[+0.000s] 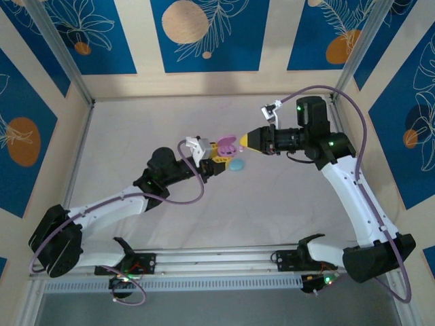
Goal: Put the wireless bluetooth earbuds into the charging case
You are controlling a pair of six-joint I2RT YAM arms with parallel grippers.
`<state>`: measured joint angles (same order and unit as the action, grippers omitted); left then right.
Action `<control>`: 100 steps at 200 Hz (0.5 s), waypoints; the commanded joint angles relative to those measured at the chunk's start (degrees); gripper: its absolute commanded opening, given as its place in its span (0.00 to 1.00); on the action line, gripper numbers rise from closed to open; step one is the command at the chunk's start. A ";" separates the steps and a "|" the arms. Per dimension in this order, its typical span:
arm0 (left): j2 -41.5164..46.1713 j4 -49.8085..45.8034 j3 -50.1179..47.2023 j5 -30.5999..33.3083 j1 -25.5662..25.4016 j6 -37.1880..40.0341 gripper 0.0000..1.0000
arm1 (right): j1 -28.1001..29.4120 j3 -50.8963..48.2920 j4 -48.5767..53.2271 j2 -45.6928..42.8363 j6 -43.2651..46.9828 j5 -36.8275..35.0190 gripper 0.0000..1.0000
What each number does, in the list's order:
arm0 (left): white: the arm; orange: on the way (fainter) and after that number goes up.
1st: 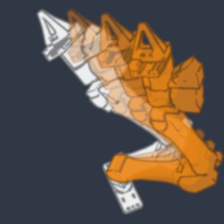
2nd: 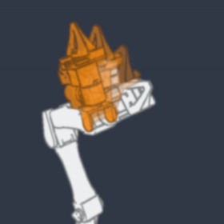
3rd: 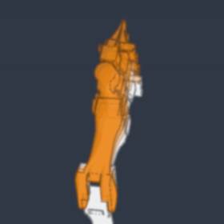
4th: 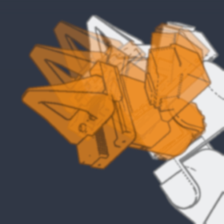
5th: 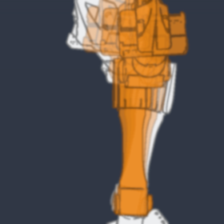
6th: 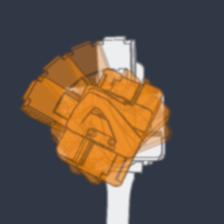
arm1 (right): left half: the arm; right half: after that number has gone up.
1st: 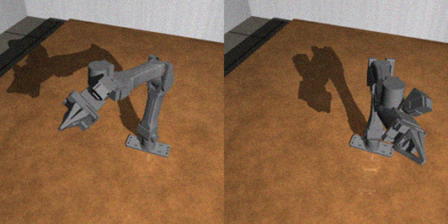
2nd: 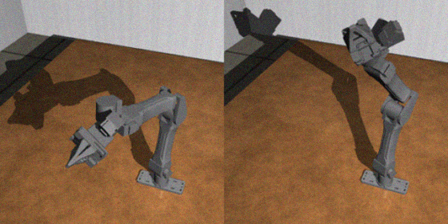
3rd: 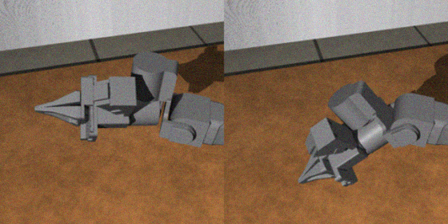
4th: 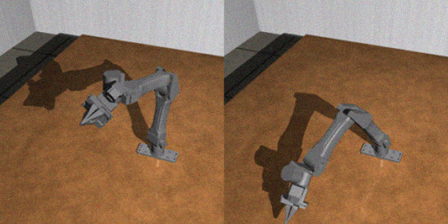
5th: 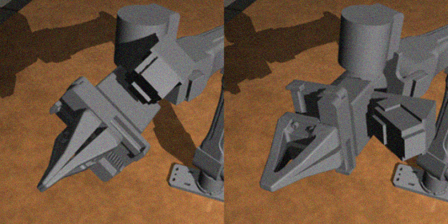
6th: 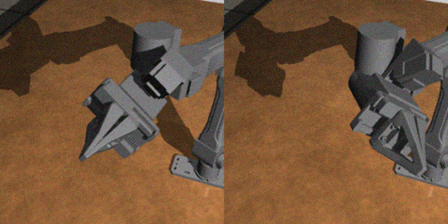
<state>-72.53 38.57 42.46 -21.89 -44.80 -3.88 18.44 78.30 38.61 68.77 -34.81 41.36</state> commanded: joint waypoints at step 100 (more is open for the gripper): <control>-0.71 3.20 1.53 -1.53 -0.70 0.76 0.29 | 9.37 3.85 0.54 4.23 1.54 -12.30 0.22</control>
<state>-73.25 38.85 42.48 -22.26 -44.82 -3.90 26.65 80.27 38.00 72.49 -34.54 32.86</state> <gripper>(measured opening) 0.343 0.225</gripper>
